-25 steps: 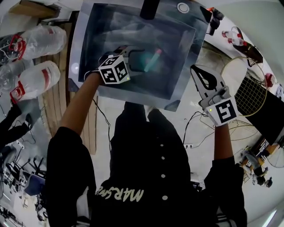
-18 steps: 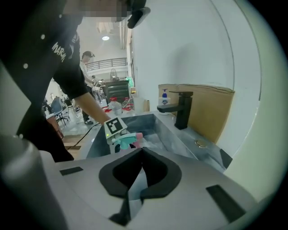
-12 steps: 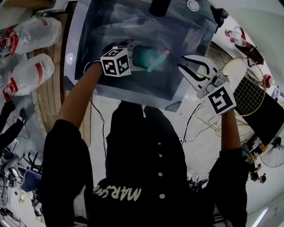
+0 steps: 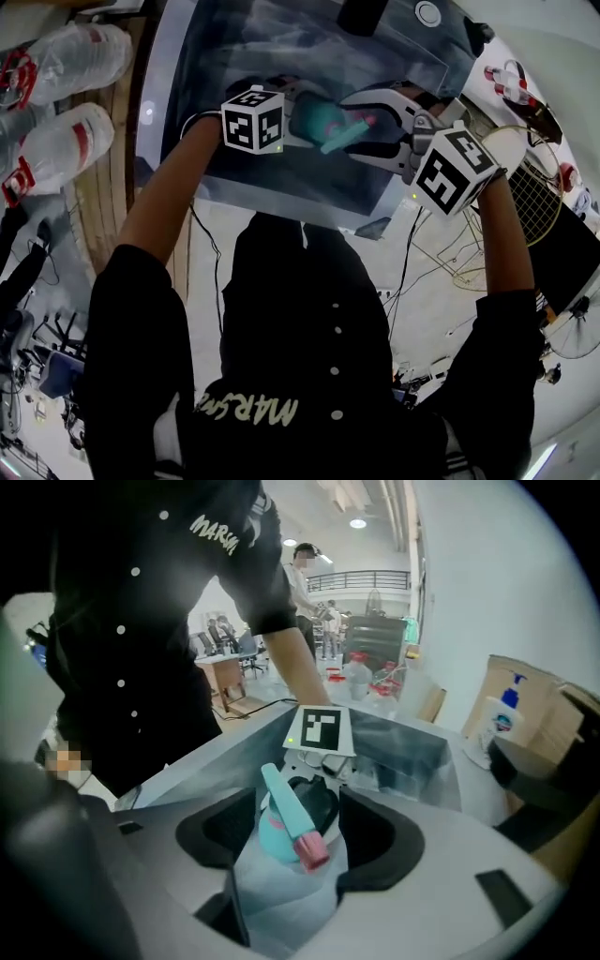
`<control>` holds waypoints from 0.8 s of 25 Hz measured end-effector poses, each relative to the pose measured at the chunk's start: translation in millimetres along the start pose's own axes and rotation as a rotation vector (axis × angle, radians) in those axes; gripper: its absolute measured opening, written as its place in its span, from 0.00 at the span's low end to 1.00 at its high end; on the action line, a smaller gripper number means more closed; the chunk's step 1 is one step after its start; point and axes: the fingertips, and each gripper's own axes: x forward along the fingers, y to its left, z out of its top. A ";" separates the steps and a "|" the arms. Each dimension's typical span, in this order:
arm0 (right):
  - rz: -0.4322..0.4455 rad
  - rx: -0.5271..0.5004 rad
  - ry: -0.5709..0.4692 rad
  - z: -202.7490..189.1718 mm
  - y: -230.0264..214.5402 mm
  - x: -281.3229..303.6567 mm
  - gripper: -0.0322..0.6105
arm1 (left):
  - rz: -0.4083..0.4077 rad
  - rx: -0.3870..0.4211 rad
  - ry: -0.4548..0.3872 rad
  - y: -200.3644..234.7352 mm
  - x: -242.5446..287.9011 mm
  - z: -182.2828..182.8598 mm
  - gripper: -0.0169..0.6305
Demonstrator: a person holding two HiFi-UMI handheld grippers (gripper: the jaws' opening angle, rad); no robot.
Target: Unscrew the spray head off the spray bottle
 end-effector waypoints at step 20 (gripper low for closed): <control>0.099 0.017 -0.124 -5.8 11.5 28.8 0.27 | 0.000 0.053 -0.013 3.0 -1.5 0.4 0.61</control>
